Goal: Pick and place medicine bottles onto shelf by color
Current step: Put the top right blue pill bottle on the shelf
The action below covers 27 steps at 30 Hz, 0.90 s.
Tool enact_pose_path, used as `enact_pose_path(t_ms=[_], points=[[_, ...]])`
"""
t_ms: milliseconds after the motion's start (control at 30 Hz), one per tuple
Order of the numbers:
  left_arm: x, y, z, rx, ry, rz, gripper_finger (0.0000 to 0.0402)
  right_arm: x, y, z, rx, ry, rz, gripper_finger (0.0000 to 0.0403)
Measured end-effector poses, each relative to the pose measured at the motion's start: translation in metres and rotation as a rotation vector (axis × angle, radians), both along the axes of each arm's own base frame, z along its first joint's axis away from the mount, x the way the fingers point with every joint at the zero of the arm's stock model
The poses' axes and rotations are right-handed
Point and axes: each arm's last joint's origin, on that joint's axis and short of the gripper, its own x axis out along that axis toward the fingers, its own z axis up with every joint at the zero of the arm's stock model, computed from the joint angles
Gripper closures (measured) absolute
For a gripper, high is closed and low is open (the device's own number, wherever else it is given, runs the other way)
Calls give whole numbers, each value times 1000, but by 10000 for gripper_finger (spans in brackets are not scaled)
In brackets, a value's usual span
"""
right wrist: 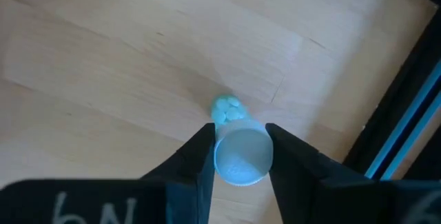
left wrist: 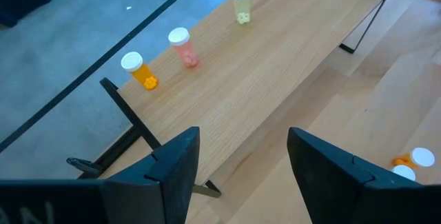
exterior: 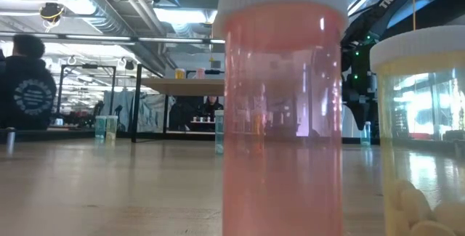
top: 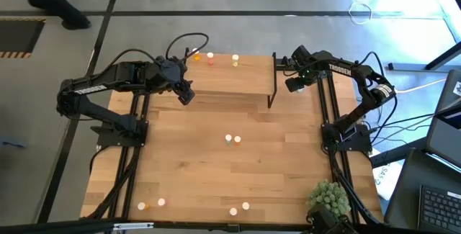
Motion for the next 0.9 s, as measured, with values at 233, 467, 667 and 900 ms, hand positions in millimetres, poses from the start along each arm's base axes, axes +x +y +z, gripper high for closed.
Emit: enact_pose_path(t_ms=[233, 467, 667, 900], points=[[0, 0, 0, 0, 0, 0, 187, -1, 2, 0, 20, 13, 4, 290], [0, 0, 0, 0, 0, 0, 187, 1, 5, 0, 32, 21, 12, 287], [0, 0, 0, 0, 0, 1, 187, 5, 9, 0, 40, 27, 36, 292], [0, 0, 0, 0, 0, 0, 187, 12, 15, 0, 47, 32, 68, 289]])
